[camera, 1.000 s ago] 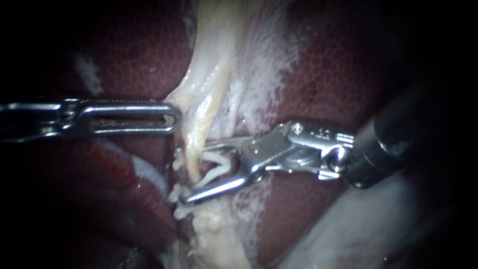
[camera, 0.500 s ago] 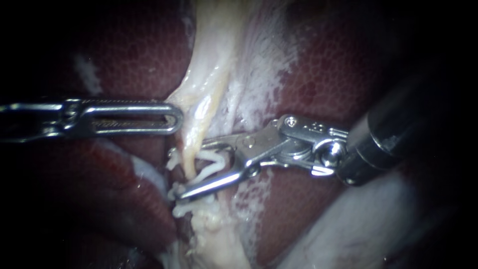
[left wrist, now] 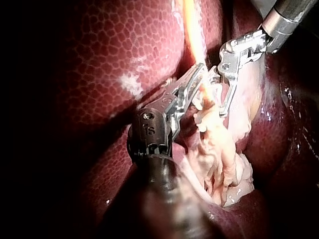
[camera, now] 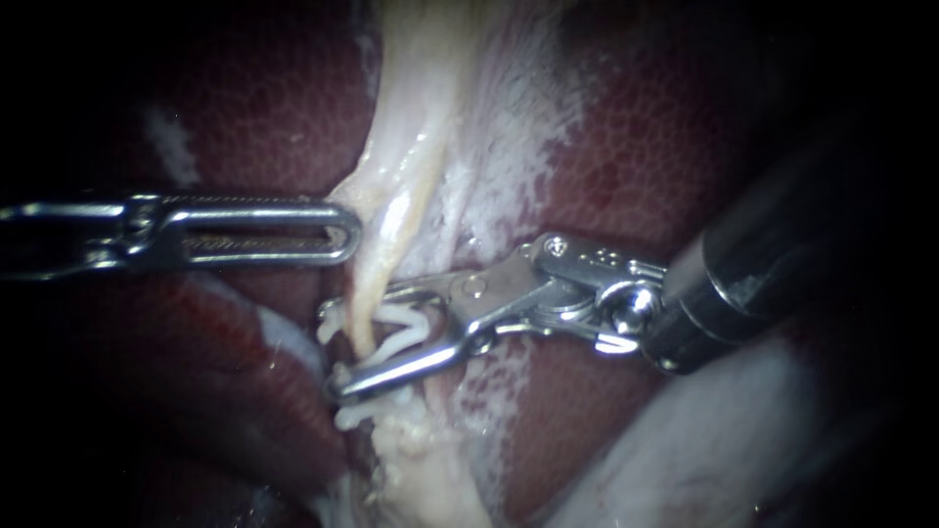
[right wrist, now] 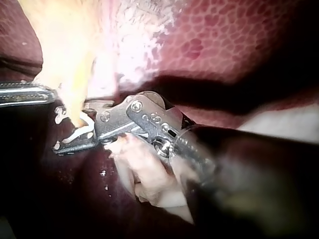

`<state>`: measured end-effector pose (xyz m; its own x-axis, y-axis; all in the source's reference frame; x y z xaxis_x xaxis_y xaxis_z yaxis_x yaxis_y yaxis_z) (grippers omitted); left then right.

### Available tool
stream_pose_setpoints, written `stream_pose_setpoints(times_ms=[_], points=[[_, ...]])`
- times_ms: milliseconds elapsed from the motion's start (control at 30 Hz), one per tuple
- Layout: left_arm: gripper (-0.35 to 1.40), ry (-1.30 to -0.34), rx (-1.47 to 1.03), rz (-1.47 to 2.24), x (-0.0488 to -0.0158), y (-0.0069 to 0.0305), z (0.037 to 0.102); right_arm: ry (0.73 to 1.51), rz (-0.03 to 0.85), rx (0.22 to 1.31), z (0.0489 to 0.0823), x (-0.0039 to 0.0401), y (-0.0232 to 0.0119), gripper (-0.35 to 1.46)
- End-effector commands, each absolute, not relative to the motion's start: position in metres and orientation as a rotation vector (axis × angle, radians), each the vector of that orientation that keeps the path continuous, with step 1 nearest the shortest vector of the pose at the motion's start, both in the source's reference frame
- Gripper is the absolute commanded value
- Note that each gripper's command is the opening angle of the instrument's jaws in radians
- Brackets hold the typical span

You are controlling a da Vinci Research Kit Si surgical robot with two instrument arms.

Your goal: Clipping third clip left tube

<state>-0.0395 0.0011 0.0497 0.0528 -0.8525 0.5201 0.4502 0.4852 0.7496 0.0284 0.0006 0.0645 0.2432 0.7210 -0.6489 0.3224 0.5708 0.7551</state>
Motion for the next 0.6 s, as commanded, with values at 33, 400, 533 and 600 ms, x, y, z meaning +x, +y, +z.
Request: stream_pose_setpoints(times_ms=[33, 400, 533, 600], points=[[-0.35, -1.128, 0.443, -1.04, -0.0395, 0.0011, 0.0497, 1.351, 0.343, 0.989, 0.0647, 0.0285, 0.0005, 0.44], [-0.35, -1.128, 0.443, -1.04, -0.0395, 0.0011, 0.0497, 1.346, 0.351, 0.997, 0.0652, 0.0285, 0.0005, 0.3], [-0.35, -1.128, 0.443, -1.04, -0.0395, 0.0011, 0.0497, 1.34, 0.362, 1.016, 0.0655, 0.0278, 0.0014, -0.18], [-0.35, -1.128, 0.443, -1.04, -0.0395, 0.001, 0.0497, 1.34, 0.361, 1.022, 0.0656, 0.0272, 0.0022, -0.35]])
